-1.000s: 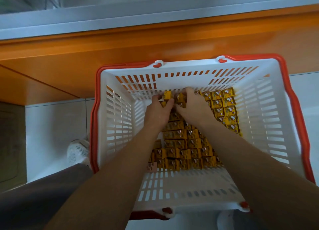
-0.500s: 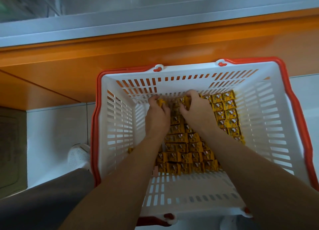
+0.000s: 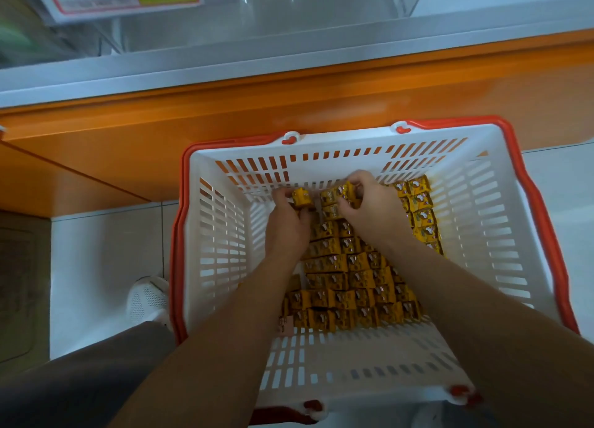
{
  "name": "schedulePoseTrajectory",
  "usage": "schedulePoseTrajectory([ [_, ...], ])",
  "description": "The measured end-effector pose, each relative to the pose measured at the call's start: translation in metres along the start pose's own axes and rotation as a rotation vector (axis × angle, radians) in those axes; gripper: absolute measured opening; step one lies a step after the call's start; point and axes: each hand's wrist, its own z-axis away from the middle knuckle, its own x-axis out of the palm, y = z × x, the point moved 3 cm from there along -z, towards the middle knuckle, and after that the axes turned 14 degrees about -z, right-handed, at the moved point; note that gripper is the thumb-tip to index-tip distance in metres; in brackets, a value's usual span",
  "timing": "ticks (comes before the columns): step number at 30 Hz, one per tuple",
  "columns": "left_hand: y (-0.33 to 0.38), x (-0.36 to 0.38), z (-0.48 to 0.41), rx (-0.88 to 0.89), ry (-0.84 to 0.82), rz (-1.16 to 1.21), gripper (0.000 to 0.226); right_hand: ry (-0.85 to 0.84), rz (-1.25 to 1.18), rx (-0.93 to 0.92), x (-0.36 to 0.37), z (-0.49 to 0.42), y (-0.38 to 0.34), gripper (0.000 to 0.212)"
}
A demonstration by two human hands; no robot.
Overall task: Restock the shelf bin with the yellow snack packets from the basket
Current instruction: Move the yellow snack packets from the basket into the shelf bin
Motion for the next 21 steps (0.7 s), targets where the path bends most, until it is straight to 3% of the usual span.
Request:
schedulePoseTrajectory([
  [4, 0.008, -0.007, -0.001, -0.011, -0.093, 0.045, 0.057, -0.033, -0.08, 0.051, -0.009, 0.004, -0.005, 0.02],
  [13, 0.02, -0.003, 0.006, -0.122, -0.091, 0.17, 0.087, -0.07, -0.105, 0.088, -0.005, 0.004, 0.005, 0.034],
  [16, 0.017, -0.002, 0.002, -0.119, -0.075, 0.176, 0.082, -0.073, -0.115, 0.073, 0.002, 0.003, 0.008, 0.036],
  [21, 0.012, -0.01, -0.005, -0.141, -0.054, 0.096, 0.052, -0.05, -0.128, 0.079, 0.001, 0.004, 0.008, 0.033],
])
